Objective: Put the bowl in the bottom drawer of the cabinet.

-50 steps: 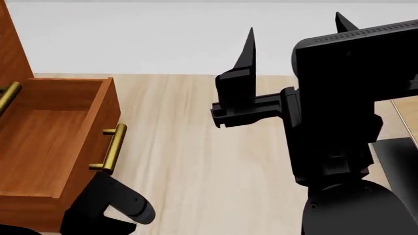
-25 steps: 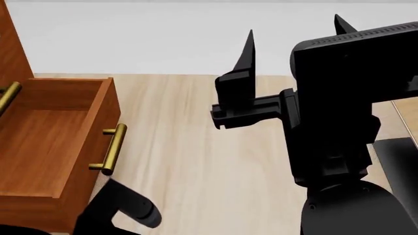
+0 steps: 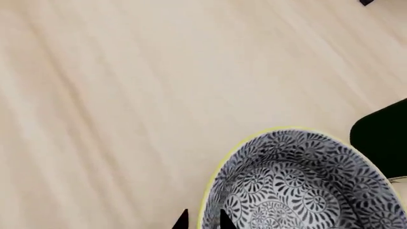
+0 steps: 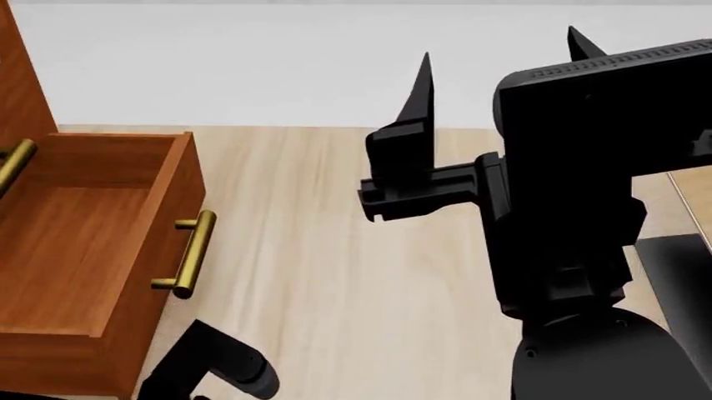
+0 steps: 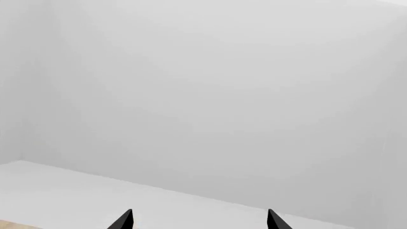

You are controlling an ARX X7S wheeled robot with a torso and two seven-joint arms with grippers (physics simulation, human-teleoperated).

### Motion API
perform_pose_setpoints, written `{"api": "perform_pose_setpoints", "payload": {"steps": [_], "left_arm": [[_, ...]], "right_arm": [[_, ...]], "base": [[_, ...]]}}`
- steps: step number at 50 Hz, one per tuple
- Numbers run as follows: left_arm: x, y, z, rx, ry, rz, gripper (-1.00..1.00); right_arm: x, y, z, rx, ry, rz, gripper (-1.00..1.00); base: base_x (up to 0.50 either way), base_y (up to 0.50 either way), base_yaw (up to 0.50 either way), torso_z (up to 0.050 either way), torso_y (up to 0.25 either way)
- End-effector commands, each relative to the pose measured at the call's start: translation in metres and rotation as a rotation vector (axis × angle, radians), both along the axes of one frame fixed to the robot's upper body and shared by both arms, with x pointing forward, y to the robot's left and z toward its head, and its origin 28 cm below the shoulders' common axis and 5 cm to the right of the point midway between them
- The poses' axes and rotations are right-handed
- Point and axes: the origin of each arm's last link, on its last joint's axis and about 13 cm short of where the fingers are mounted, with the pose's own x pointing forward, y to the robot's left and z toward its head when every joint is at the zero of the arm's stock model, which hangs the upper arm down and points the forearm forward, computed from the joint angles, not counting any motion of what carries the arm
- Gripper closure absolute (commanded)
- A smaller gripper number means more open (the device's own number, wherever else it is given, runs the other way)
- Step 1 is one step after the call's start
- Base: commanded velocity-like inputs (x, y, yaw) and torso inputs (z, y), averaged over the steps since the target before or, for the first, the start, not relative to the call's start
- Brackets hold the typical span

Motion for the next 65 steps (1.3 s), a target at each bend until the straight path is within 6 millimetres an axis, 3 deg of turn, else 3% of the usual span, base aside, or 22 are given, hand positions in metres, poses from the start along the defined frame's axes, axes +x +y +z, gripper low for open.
{"api": "perform_pose_setpoints", "payload": {"steps": [1,13,55,58,65], "left_arm": [[0.001,0.001,-0.002,-0.012,0.009,0.015,1.00],[-0.002,0.002,0.003,-0.041,-0.005,0.020,1.00],[-0.012,0.010,0.056,-0.103,-0.233,0.110,1.00],[-0.013,0.011,0.052,-0.102,-0.247,0.116,1.00],[-0.012,0.012,0.070,-0.100,-0.304,0.146,1.00]], "right_arm": [[0.000,0.000,0.000,0.000,0.000,0.002,-1.00],[0.001,0.001,0.000,-0.001,0.000,0.003,-1.00],[-0.003,-0.003,0.002,0.009,-0.009,-0.004,-1.00],[-0.003,-0.003,0.002,0.009,-0.010,-0.003,-1.00],[-0.003,-0.003,0.003,0.010,-0.011,-0.002,-1.00]], "base": [[0.00,0.00,0.00,0.000,0.000],[0.00,0.00,0.00,0.000,0.000],[0.00,0.00,0.00,0.000,0.000],[0.00,0.00,0.00,0.000,0.000],[0.00,0.00,0.00,0.000,0.001]]}}
